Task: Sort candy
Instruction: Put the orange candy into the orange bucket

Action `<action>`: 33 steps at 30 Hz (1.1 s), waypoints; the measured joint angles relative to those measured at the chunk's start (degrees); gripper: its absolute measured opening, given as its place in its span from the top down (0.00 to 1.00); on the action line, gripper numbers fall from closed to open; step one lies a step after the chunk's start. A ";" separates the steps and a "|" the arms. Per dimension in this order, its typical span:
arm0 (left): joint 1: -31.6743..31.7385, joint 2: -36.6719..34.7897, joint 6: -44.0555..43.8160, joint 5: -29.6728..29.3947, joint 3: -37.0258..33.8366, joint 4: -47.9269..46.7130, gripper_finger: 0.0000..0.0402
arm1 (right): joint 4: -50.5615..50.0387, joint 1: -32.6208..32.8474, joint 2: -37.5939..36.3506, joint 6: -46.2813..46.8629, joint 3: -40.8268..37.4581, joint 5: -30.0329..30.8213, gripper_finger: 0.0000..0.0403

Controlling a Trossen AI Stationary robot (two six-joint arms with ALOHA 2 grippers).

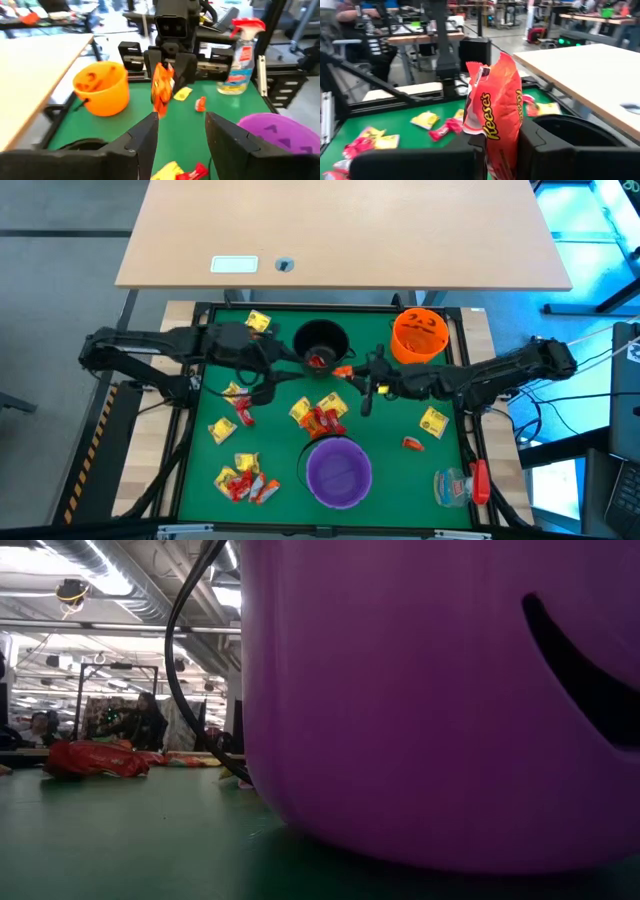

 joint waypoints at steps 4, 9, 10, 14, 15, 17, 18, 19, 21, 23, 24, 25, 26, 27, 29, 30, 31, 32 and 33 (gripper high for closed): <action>-0.40 -3.88 -0.02 -3.00 -1.20 -1.87 0.62 | -7.74 -3.97 -5.33 0.76 0.00 -0.01 0.88; -0.52 -9.33 -1.51 -5.93 -8.03 0.04 0.62 | -20.14 -9.49 -11.96 2.69 0.00 -0.02 0.87; -0.48 -10.31 -2.27 -6.06 -9.75 0.86 0.62 | -22.26 -10.67 -13.21 3.34 0.00 -0.01 0.87; -0.50 -13.52 -5.24 -6.33 -16.68 6.22 0.62 | -33.05 -15.90 -18.98 5.52 0.00 -0.04 0.87; -0.50 -14.11 -5.84 -6.35 -18.20 7.19 0.62 | -35.75 -17.14 -20.47 6.29 0.00 -0.02 0.87; -0.50 -15.03 -6.95 -6.38 -20.80 9.26 0.62 | -41.37 -20.05 -23.43 7.54 0.00 0.10 0.87; -0.50 -15.27 -7.42 -6.42 -21.90 9.89 0.62 | -44.03 -21.61 -24.76 8.25 0.00 0.11 0.87; -0.50 -15.45 -7.73 -6.54 -22.84 10.51 0.62 | -46.96 -23.23 -25.99 8.84 0.00 0.10 0.87; -0.50 -15.50 -7.82 -6.87 -24.04 11.75 0.62 | -52.72 -26.45 -27.90 10.69 0.00 0.48 0.87; -0.50 -15.48 -7.80 -6.96 -24.56 12.21 0.62 | -58.17 -29.59 -29.48 12.48 -0.02 1.27 0.87; -0.50 -15.48 -7.79 -6.96 -24.65 12.49 0.62 | -60.21 -31.13 -30.05 12.90 -0.02 1.61 0.87; -0.50 -15.48 -7.74 -6.96 -24.68 12.76 0.62 | -61.61 -32.51 -30.44 13.15 -0.02 1.60 0.87; -0.50 -15.48 -7.72 -6.95 -24.68 13.07 0.62 | -62.80 -33.88 -30.53 13.31 -0.02 1.39 0.87; -0.50 -15.48 -7.72 -6.95 -24.68 13.47 0.62 | -63.71 -35.14 -30.53 13.30 -0.02 0.82 0.87; -0.50 -15.48 -7.72 -6.94 -24.68 13.58 0.62 | -64.00 -37.36 -30.38 13.28 -0.02 -0.76 0.87; -0.50 -15.48 -7.72 -6.92 -24.68 13.56 0.62 | -63.97 -38.30 -30.17 13.27 -0.02 -1.75 0.87; -0.50 -15.48 -7.72 -6.68 -24.68 13.52 0.62 | -63.91 -39.18 -30.12 13.43 -0.04 -2.40 0.87; -0.50 -15.48 -7.72 -6.27 -24.68 13.50 0.62 | -63.86 -39.96 -30.16 14.02 -0.04 -3.24 0.87; -0.50 -15.48 -7.72 -5.89 -24.68 13.50 0.62 | -63.87 -40.70 -30.10 14.23 -0.04 -3.81 0.87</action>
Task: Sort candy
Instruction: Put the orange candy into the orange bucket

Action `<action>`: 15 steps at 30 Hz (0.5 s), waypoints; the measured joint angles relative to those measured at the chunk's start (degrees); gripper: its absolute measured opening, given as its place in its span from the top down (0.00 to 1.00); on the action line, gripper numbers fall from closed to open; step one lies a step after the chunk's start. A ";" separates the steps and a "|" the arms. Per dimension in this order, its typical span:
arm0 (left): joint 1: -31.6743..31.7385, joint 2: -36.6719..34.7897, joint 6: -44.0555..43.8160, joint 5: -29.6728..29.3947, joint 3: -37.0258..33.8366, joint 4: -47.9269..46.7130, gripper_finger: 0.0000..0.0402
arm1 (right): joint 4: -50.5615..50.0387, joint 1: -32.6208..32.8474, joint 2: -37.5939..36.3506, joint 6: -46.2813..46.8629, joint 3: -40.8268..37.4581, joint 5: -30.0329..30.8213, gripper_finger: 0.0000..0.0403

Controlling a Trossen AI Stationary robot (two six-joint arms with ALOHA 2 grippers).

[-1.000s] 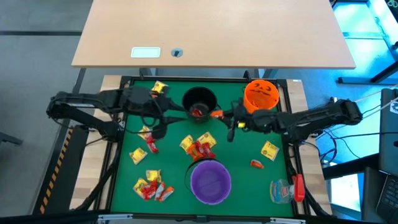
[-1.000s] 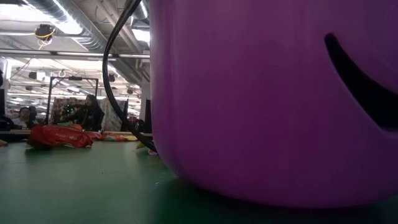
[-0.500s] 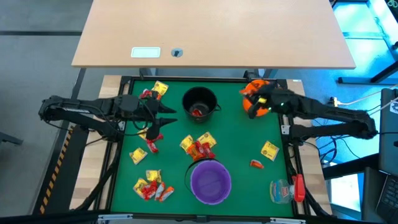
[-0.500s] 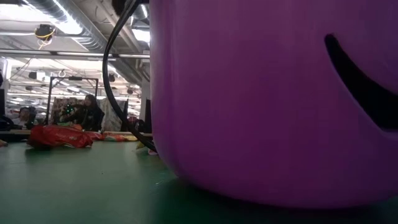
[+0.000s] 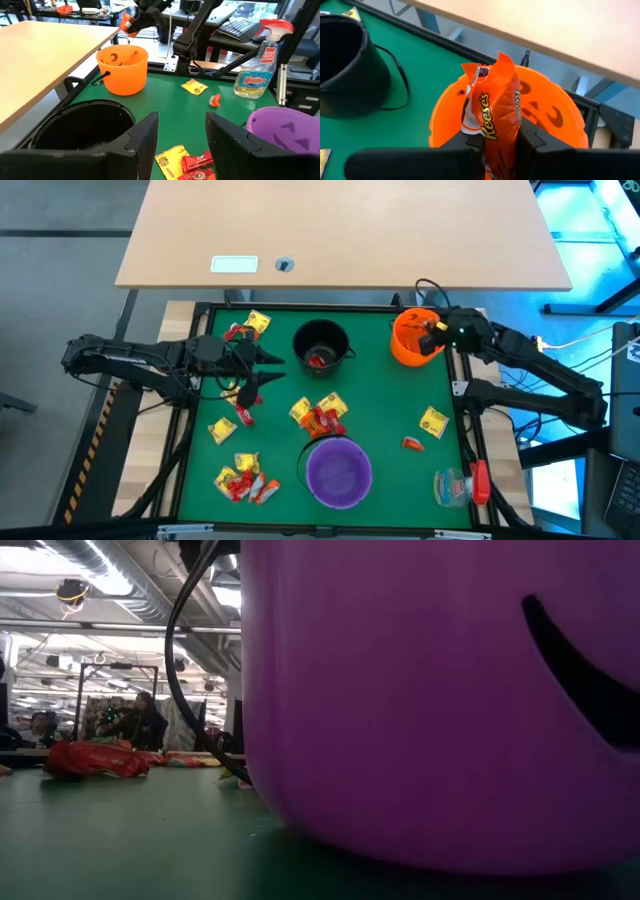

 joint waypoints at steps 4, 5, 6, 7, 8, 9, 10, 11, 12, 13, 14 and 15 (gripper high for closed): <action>-0.02 0.00 0.02 0.30 0.00 -0.02 0.62 | -0.71 -2.67 0.30 0.09 0.00 -4.79 0.79; -0.02 0.00 0.02 0.30 0.00 -0.04 0.62 | -0.92 -3.17 0.31 0.09 0.00 -5.38 0.76; -0.02 0.00 0.04 0.30 0.00 -0.07 0.62 | -1.16 -3.54 0.29 0.16 0.00 -5.53 0.72; -0.02 0.00 0.08 0.32 0.00 -0.06 0.62 | -1.55 -3.87 0.29 0.39 0.00 -5.42 0.67; -0.02 0.00 0.28 0.36 0.00 -0.07 0.62 | -1.91 -4.16 0.31 0.53 0.00 -5.03 0.63; -0.02 0.00 0.66 0.41 0.00 -0.07 0.62 | -2.08 -4.41 0.31 0.83 0.00 -4.49 0.58; -0.02 0.00 1.04 0.41 0.00 -0.09 0.62 | -2.19 -4.49 0.31 1.38 0.00 -4.07 0.54; -0.03 0.00 1.10 0.41 0.00 -0.09 0.62 | -2.18 -4.70 0.29 1.70 0.00 -3.85 0.50; -0.19 0.02 1.12 0.41 0.00 -0.09 0.62 | -2.16 -4.76 0.26 1.80 0.00 -3.83 0.47; -0.39 0.02 1.16 0.37 0.00 -0.11 0.62 | -2.17 -4.74 0.16 1.82 0.00 -3.82 0.44; -0.59 0.02 1.48 0.32 0.00 -0.11 0.62 | -2.16 -4.70 0.16 1.88 0.00 -3.81 0.41; -0.77 0.02 1.89 0.15 0.00 -0.11 0.62 | -2.12 -4.67 0.14 2.09 0.00 -3.90 0.39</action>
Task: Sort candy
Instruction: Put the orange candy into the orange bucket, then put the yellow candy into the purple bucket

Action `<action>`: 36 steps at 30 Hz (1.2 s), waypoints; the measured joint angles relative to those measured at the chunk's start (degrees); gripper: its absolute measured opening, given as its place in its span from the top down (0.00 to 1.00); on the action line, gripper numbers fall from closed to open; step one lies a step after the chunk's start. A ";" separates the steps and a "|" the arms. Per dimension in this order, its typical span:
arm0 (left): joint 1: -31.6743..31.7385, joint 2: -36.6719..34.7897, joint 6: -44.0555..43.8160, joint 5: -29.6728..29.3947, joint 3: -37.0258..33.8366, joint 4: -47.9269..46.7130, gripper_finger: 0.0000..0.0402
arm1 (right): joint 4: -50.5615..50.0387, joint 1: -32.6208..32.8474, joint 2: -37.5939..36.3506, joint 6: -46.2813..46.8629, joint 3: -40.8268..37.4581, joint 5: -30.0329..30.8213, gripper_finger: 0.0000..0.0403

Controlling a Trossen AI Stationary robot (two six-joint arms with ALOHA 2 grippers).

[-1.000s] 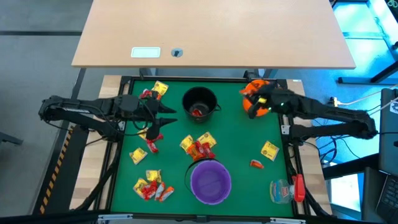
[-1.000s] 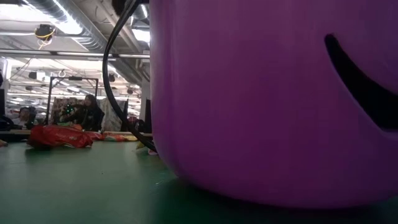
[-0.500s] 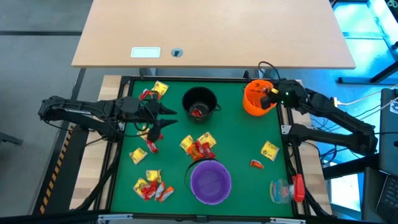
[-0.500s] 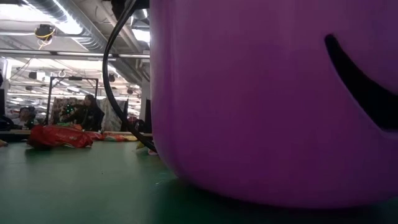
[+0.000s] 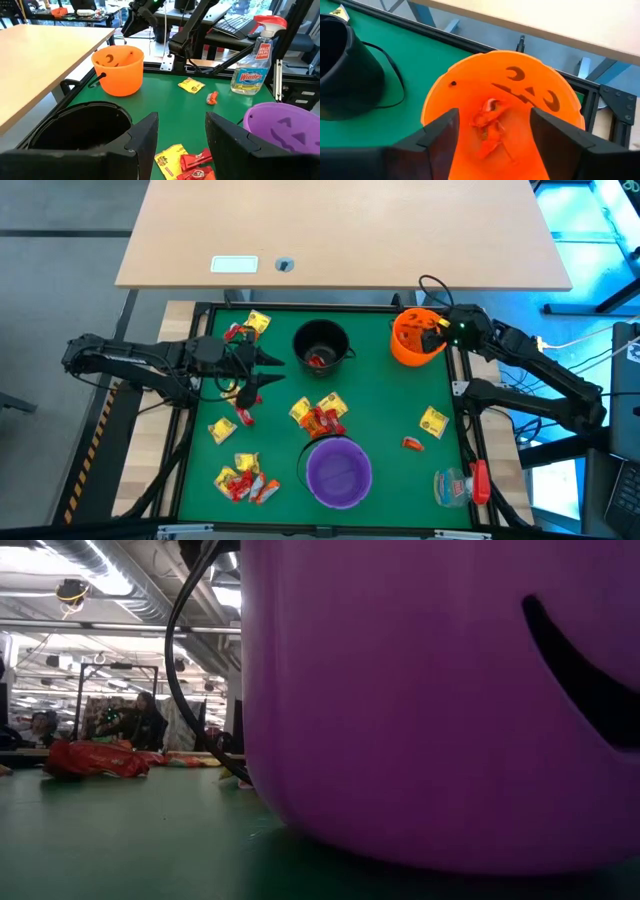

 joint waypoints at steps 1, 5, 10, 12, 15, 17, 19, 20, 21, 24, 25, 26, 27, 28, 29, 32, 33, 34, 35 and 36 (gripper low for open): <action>-0.13 0.00 0.61 -0.07 0.00 0.00 0.62 | -0.04 0.00 0.00 0.20 0.05 -0.56 0.38; -0.23 0.01 1.51 -0.13 0.00 0.68 0.62 | -0.83 0.00 0.00 0.65 2.36 -4.16 0.36; -0.22 0.02 4.12 -0.13 0.00 3.65 0.62 | -1.21 0.02 -0.03 2.43 7.17 -11.47 0.39; -0.22 0.02 4.25 -0.13 0.00 4.05 0.62 | -1.13 0.02 -0.05 4.36 9.16 -13.88 0.40; -0.20 0.02 5.54 -0.13 0.00 4.62 0.62 | -1.18 0.02 -0.05 7.12 11.71 -17.34 0.42; -0.20 0.02 6.92 -0.13 0.00 5.26 0.62 | -1.18 0.02 -0.03 8.09 13.03 -19.40 0.44; -0.20 0.02 7.23 -0.15 0.00 6.08 0.62 | -1.17 0.04 -0.05 8.52 13.99 -20.84 0.45; -0.20 0.02 7.39 -0.15 0.00 6.50 0.62 | -1.15 0.08 -0.05 8.54 14.35 -21.39 0.45; -0.20 0.02 7.97 -0.15 0.00 6.83 0.62 | -1.14 0.09 -0.05 8.50 14.52 -22.17 0.45; -0.20 0.02 10.01 -0.15 0.00 7.49 0.62 | -1.25 0.09 -0.01 9.00 14.58 -23.88 0.46; -0.20 0.02 10.19 -0.15 0.00 7.51 0.62 | -1.34 0.09 0.01 9.10 14.58 -23.91 0.46; -0.20 0.02 10.20 -0.16 0.00 7.61 0.62 | -1.37 0.09 0.02 9.12 14.58 -23.91 0.46; -0.20 0.02 10.22 -0.28 0.00 7.69 0.62 | -1.34 0.12 0.00 9.14 14.59 -23.98 0.46; -0.20 0.02 10.23 -0.50 0.00 7.77 0.62 | -1.35 0.31 0.00 9.12 14.58 -24.09 0.46; -0.20 0.02 10.24 -0.63 0.00 7.78 0.62 | -1.33 0.82 0.00 9.13 14.58 -24.12 0.46; -0.20 0.02 10.24 -1.06 0.00 7.77 0.62 | -1.31 3.43 0.06 9.11 14.58 -22.99 0.46; -0.20 0.02 10.26 -1.17 0.00 7.78 0.62 | -1.31 4.40 0.06 9.15 14.58 -22.39 0.46; -0.20 0.02 10.25 -1.20 0.00 7.78 0.62 | -1.27 5.49 0.06 9.12 14.58 -21.72 0.46; -0.20 0.02 10.24 -1.20 0.00 7.78 0.62 | -1.13 6.66 0.04 9.16 14.58 -20.96 0.46; -0.20 0.02 10.24 -1.22 0.00 7.78 0.62 | -0.88 7.91 0.04 9.29 14.58 -20.31 0.46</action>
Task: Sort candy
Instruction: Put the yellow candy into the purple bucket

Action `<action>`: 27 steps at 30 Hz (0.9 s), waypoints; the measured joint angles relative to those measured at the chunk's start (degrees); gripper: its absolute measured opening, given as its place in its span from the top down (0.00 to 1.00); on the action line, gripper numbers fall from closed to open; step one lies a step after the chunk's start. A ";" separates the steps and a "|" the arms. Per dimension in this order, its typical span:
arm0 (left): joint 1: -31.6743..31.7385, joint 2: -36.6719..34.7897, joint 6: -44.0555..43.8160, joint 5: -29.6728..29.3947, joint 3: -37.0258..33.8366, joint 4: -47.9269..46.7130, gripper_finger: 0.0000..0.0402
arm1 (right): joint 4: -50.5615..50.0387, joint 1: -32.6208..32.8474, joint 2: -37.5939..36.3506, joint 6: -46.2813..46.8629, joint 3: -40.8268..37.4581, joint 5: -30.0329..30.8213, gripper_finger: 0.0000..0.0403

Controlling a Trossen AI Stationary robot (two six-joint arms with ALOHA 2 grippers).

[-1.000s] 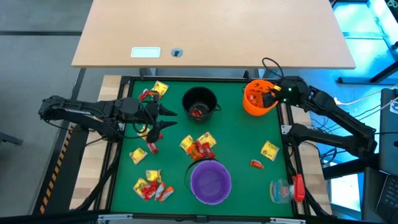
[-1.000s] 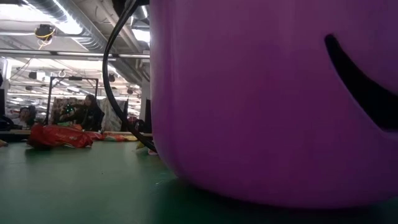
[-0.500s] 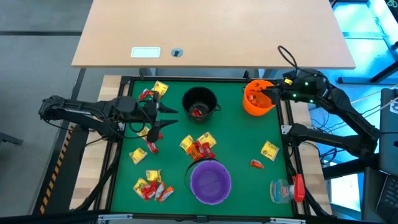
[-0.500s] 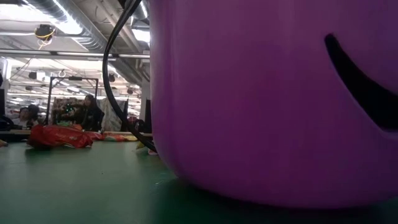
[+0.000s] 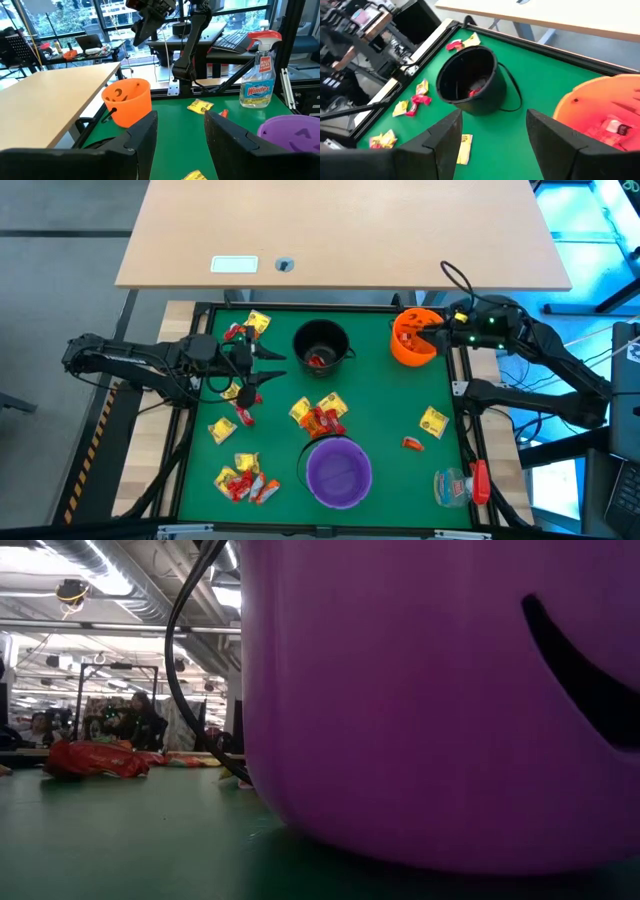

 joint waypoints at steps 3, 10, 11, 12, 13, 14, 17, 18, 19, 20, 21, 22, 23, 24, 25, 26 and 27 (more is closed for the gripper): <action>0.00 0.00 -0.05 0.02 0.00 0.29 0.62 | 0.73 4.39 0.21 0.70 0.00 2.51 0.46; 0.00 0.00 -0.44 0.00 0.00 1.11 0.62 | 4.78 17.07 3.43 0.83 0.00 9.24 0.46; 0.00 0.00 -0.53 0.00 0.00 1.11 0.62 | 4.84 18.73 4.09 0.82 0.00 10.42 0.46; 0.00 0.00 -0.75 0.00 0.00 1.11 0.62 | 4.93 20.21 4.69 0.83 0.00 11.58 0.46; 0.00 0.00 -1.08 0.00 0.00 1.11 0.62 | 4.90 21.63 5.27 0.83 0.00 12.65 0.46; 0.00 0.00 -1.50 0.00 0.00 1.11 0.62 | 4.82 22.93 5.90 0.82 0.00 13.59 0.46; 0.00 0.00 -1.65 0.00 0.00 1.11 0.62 | 5.12 26.40 8.00 0.88 0.00 15.81 0.46; 0.00 0.00 -1.67 0.00 0.00 1.11 0.62 | 5.26 27.44 8.70 0.93 0.00 16.41 0.46; 0.00 0.00 -1.78 0.00 0.00 1.11 0.62 | 5.58 28.46 9.44 0.89 0.00 17.29 0.46; 0.00 0.00 -1.97 0.00 0.00 1.11 0.62 | 6.00 29.47 10.11 0.92 0.00 17.99 0.46; 0.00 0.00 -2.07 0.00 0.00 1.11 0.62 | 6.25 30.37 10.67 0.94 0.00 18.75 0.46; 0.00 0.00 -2.08 0.00 0.00 1.11 0.62 | 6.33 31.31 11.34 0.88 0.00 19.49 0.46; 0.00 0.00 -2.10 0.00 0.00 1.11 0.62 | 6.41 32.08 12.02 0.94 0.00 20.14 0.46; 0.00 0.00 -2.13 0.00 0.00 1.11 0.62 | 6.46 32.80 12.70 0.97 0.00 20.66 0.46; 0.00 0.00 -2.33 0.00 0.00 1.11 0.62 | 6.42 33.52 13.36 1.15 0.00 20.96 0.46; 0.00 0.00 -2.60 0.00 0.00 1.11 0.62 | 6.42 34.16 13.98 1.35 0.00 21.03 0.46; 0.00 0.00 -2.98 0.00 0.00 1.11 0.62 | 6.46 34.75 14.58 1.78 0.00 21.06 0.46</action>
